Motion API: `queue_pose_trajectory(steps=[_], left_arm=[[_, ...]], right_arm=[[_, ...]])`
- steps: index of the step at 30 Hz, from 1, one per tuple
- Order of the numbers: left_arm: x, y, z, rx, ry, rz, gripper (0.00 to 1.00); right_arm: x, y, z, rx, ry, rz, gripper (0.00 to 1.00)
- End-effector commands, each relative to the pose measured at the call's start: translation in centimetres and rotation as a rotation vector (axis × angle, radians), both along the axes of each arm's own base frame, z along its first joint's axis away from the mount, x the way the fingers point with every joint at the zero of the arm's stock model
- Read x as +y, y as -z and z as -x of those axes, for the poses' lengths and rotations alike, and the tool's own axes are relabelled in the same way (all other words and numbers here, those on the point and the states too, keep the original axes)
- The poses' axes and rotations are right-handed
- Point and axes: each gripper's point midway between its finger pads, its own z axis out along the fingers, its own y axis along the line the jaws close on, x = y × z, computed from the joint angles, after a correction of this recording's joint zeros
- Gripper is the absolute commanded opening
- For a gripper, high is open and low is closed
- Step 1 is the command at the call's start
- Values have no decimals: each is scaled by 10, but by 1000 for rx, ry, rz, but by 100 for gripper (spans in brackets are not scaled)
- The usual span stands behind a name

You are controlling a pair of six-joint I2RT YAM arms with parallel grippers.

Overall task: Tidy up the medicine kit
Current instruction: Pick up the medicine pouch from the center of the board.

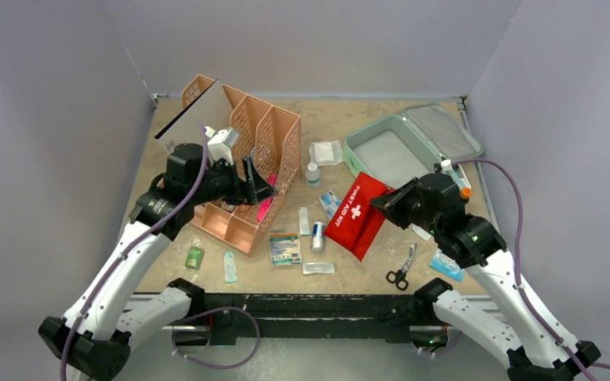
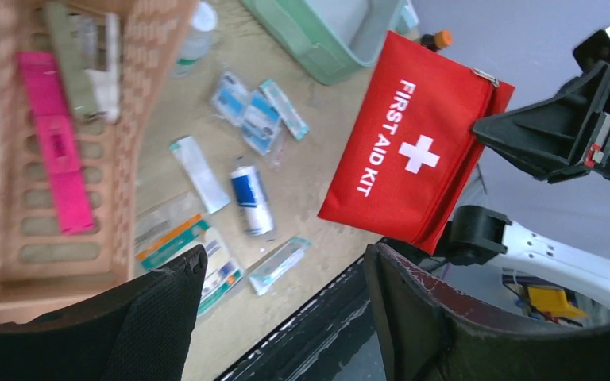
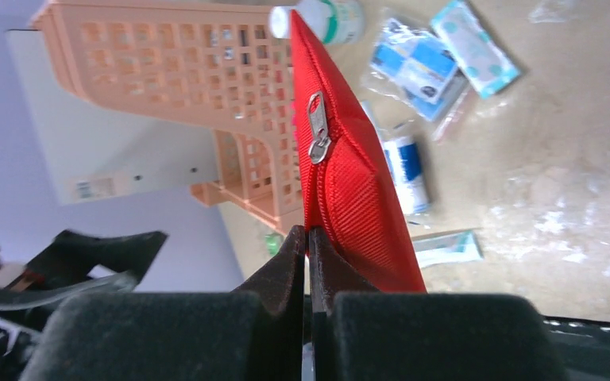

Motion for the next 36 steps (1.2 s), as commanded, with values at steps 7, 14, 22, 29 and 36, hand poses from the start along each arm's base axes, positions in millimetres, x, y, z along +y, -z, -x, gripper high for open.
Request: queue_pose_trajectory(steps=[7, 14, 22, 29, 36], left_arm=[[-96, -22, -18, -123, 133, 88, 69], [-149, -28, -23, -191, 161, 41, 68], [-211, -26, -2, -272, 277, -34, 68], [-220, -19, -6, -362, 241, -152, 69], [-212, -17, -9, -429, 165, -251, 57]], right_arm=[[24, -67, -7, -108, -22, -226, 0], [23, -71, -4, -103, -4, -263, 0], [21, -69, -6, -93, 11, -256, 0], [24, -78, -9, -104, 4, -256, 0], [18, -83, -7, -120, 19, -246, 0]])
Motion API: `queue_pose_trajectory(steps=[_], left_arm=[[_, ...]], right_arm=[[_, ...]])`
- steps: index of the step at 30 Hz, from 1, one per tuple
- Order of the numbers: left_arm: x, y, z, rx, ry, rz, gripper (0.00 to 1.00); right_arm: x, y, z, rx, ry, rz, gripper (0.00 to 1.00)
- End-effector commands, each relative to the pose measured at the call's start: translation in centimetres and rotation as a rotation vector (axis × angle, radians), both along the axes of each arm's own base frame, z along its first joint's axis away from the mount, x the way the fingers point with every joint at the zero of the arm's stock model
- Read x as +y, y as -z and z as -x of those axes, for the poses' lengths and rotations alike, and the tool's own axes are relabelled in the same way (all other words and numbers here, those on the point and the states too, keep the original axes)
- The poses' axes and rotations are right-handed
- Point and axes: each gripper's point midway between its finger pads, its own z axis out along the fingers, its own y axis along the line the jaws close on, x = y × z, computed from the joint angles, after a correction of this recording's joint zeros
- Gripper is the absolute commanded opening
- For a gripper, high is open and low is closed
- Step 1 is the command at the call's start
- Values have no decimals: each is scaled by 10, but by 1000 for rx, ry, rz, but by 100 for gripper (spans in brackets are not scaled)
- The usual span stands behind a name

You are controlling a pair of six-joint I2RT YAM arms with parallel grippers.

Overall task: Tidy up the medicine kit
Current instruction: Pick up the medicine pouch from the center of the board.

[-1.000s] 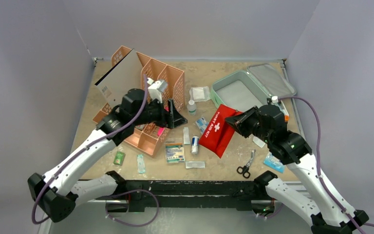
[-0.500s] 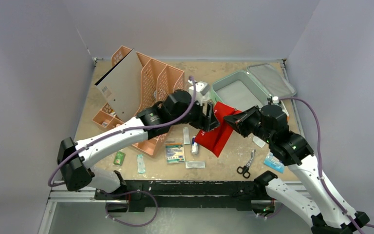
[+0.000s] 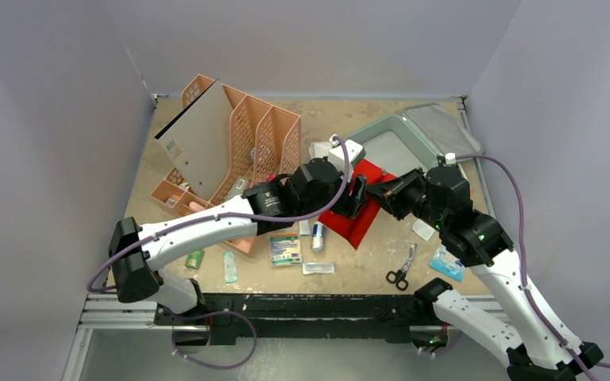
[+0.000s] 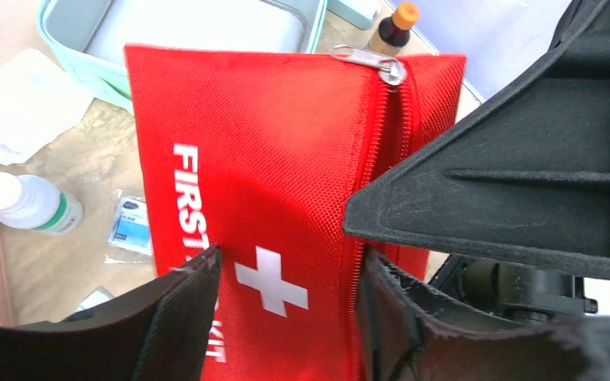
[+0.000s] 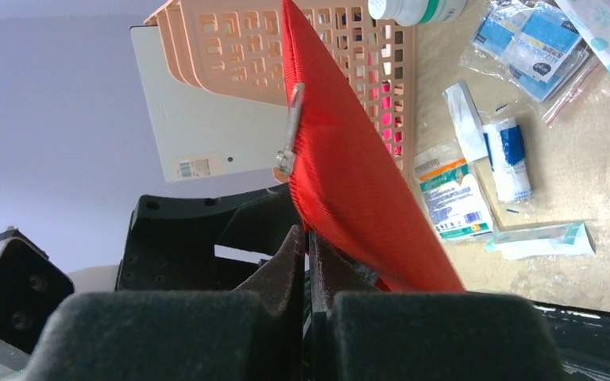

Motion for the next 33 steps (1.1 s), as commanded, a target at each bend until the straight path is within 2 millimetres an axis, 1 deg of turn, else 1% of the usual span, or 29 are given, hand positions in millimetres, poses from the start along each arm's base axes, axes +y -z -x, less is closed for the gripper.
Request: queue_pose_trajectory(steps=[1, 5, 9, 10, 11, 12, 14, 17, 19, 21, 25, 28, 33], left_arm=[[7, -23, -9, -124, -57, -32, 52], [12, -26, -5, -130, -61, -35, 25], [19, -23, -1, -104, -67, -46, 0], [22, -23, 0, -96, -71, -50, 0], [25, -22, 1, -87, -75, -55, 0], [27, -21, 2, -80, -80, -58, 0], [33, -20, 4, -64, -96, -64, 0], [43, -22, 5, -40, -132, -60, 0], [45, -25, 7, -20, -148, -38, 0], [46, -23, 11, 8, -151, -26, 0], [46, -16, 16, 64, -166, 1, 0], [55, -10, 11, 79, -235, -4, 0], [62, -7, 9, 70, -257, -25, 0]], right_arm=[[-6, -24, 0, -60, 26, -15, 0], [-10, -15, 1, -59, 24, 30, 0], [-9, -3, 3, -81, -30, 101, 0], [-10, -1, 5, -91, -44, 119, 0], [-11, 1, 7, -100, -52, 133, 3], [-13, 4, 9, -108, -58, 145, 11], [-16, 4, 14, -152, -80, 164, 31], [-19, 2, 23, -202, -110, 184, 49], [-21, 4, 27, -211, -123, 199, 56], [-19, 6, 27, -217, -144, 208, 58], [-7, 14, 29, -178, -199, 187, 59], [-2, 18, 26, -162, -207, 163, 57], [11, 21, 21, -154, -243, 134, 55]])
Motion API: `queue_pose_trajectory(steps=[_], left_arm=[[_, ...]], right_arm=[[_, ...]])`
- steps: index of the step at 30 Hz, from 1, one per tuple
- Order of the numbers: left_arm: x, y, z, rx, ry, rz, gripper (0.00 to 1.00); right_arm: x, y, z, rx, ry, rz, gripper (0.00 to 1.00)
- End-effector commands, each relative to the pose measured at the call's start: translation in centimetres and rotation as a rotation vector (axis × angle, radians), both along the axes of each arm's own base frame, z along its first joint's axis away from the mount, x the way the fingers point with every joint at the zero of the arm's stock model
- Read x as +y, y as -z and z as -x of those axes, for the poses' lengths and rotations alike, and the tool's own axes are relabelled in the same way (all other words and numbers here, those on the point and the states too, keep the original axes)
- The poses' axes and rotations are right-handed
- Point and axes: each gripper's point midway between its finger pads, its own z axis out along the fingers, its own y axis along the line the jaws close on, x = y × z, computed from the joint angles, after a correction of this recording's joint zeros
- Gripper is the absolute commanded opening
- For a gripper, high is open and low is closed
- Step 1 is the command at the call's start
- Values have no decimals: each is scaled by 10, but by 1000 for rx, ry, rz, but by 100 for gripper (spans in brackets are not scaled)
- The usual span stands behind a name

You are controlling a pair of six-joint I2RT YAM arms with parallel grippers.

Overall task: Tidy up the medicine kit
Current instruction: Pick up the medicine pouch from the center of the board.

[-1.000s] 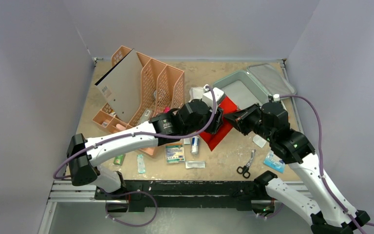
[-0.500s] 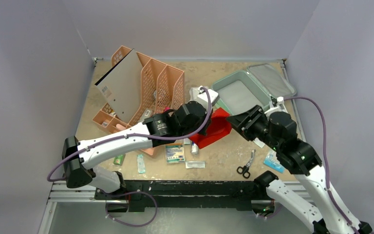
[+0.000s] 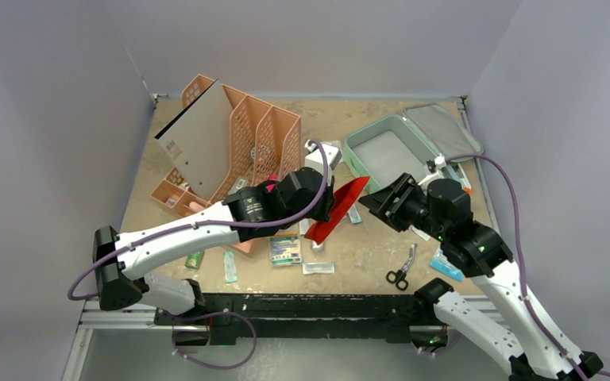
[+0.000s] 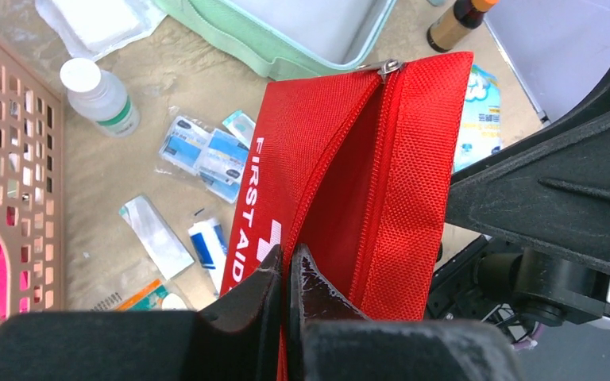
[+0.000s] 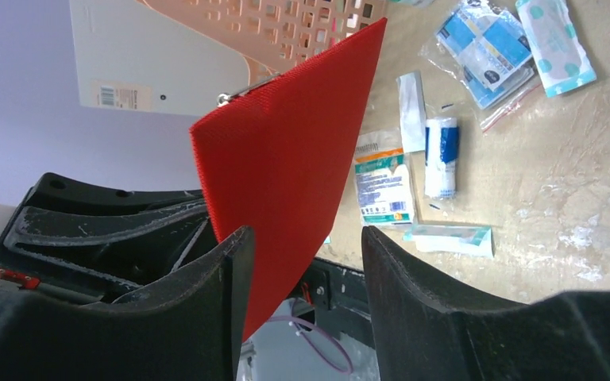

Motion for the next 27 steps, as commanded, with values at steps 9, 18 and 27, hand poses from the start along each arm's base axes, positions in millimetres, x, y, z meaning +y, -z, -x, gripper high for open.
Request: queue_pose_trajectory(steps=[9, 18, 27], left_arm=[[39, -2, -23, -99, -194, -39, 0], [37, -7, -22, -106, -192, 2, 0], [50, -21, -16, -106, -201, 32, 0]], right_arm=[[40, -13, -16, 1, -121, -123, 66], [49, 8, -32, 62, -110, -86, 57], [41, 53, -41, 107, -123, 86, 17]])
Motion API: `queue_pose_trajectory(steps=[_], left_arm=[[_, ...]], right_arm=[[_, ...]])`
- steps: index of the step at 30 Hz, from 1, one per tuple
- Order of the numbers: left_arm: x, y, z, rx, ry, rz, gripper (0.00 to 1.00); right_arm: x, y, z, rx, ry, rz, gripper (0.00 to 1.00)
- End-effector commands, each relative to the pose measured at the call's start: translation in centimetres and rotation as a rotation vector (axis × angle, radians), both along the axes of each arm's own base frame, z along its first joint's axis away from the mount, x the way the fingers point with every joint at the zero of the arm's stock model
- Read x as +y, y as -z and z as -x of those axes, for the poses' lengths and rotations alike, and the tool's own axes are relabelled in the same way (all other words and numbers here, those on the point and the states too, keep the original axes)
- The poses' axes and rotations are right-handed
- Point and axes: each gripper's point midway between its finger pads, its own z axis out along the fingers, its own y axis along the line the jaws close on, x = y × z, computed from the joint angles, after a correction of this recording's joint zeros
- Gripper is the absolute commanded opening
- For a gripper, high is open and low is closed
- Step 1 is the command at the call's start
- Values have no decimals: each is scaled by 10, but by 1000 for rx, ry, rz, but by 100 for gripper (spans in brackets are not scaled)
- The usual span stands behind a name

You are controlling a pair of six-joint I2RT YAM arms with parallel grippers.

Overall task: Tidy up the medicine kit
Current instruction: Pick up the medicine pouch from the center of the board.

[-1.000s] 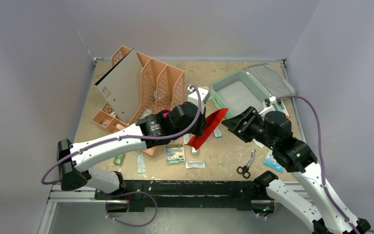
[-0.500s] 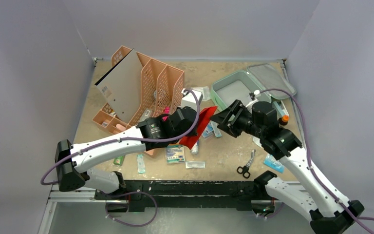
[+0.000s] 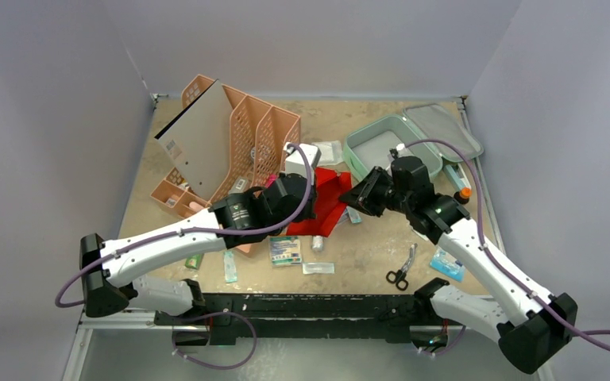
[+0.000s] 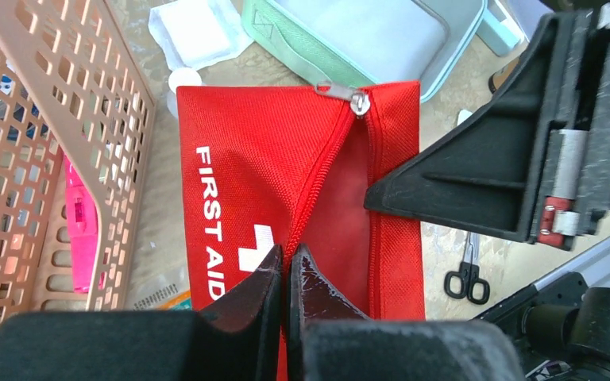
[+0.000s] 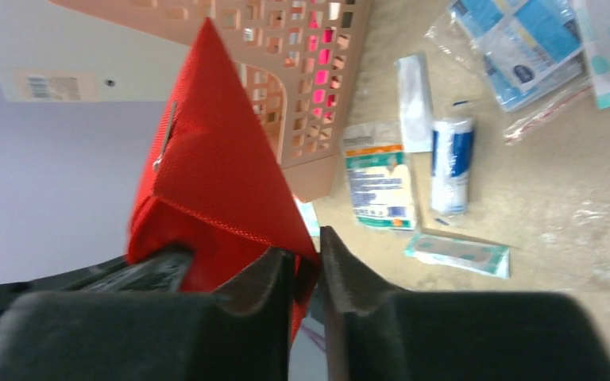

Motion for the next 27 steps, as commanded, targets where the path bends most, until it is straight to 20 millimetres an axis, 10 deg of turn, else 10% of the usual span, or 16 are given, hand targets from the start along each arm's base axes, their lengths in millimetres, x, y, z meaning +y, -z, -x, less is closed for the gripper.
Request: queue_pose_trajectory(steps=[1, 9, 19, 27], left_arm=[[12, -29, -1, -37, -38, 67, 0], [32, -26, 12, 23, -50, 24, 0], [50, -17, 11, 3, -75, -55, 0], [86, -16, 14, -26, -118, -148, 0]], right_arm=[[-14, 17, -1, -31, 3, 115, 11], [-19, 18, -3, -67, -19, 174, 2], [-9, -22, 17, -125, -177, 142, 46], [-32, -4, 26, -110, -82, 187, 54]])
